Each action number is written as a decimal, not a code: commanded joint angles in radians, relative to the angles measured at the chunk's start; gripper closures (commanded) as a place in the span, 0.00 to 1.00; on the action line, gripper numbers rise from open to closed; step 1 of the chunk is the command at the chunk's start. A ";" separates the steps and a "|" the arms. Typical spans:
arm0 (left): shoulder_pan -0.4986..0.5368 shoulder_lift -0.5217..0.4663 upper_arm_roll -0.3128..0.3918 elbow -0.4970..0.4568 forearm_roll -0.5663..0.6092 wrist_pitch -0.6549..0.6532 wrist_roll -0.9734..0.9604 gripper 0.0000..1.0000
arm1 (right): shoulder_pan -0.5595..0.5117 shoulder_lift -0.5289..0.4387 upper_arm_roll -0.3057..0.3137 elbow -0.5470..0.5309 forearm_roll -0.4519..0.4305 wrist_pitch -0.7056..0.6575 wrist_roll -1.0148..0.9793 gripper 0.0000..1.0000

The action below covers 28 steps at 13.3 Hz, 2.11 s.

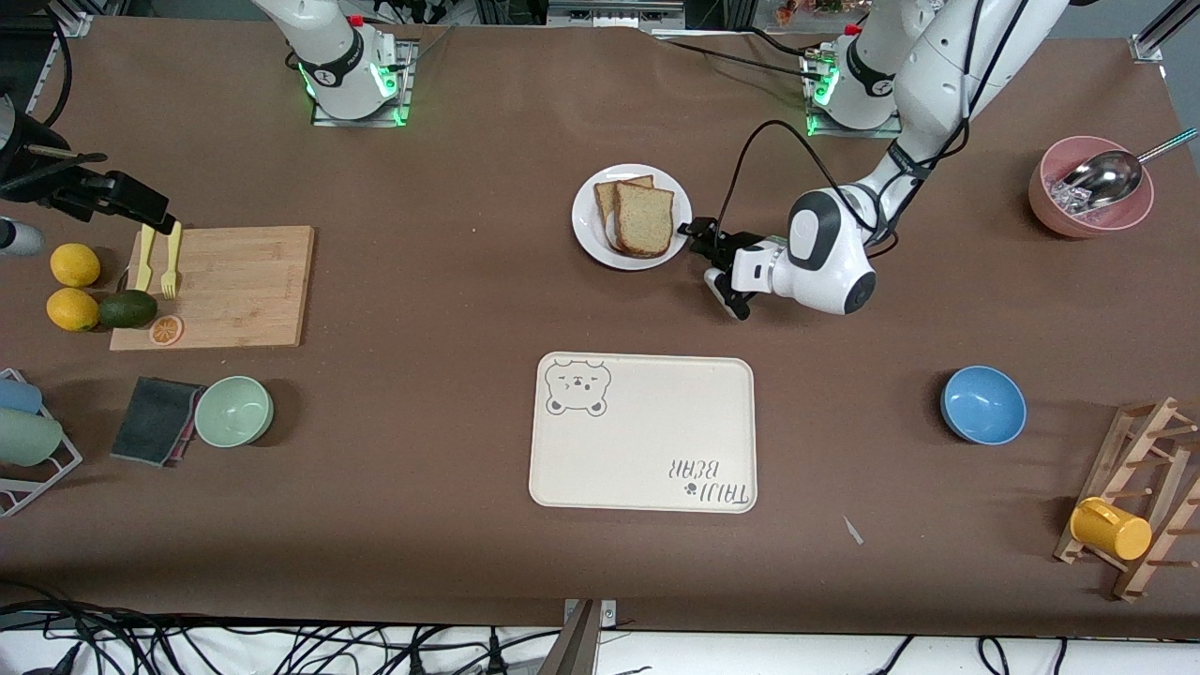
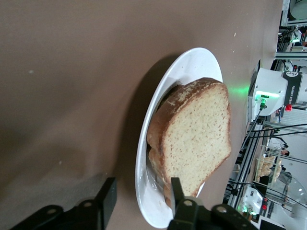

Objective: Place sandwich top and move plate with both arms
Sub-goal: 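Move the left gripper to the white plate rim, then grasp the white plate rim with the left gripper, then drag the white plate with the left gripper onto the cream tray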

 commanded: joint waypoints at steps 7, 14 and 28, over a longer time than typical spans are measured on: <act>-0.012 -0.025 -0.009 -0.082 -0.108 0.063 0.130 0.79 | 0.003 -0.009 0.006 0.012 0.001 -0.067 -0.056 0.00; -0.056 -0.020 -0.009 -0.090 -0.160 0.095 0.130 1.00 | 0.007 -0.014 0.009 0.009 -0.001 -0.090 -0.050 0.00; 0.154 0.019 -0.001 0.196 -0.186 -0.127 -0.060 1.00 | 0.010 -0.003 0.008 0.009 0.005 -0.089 -0.065 0.00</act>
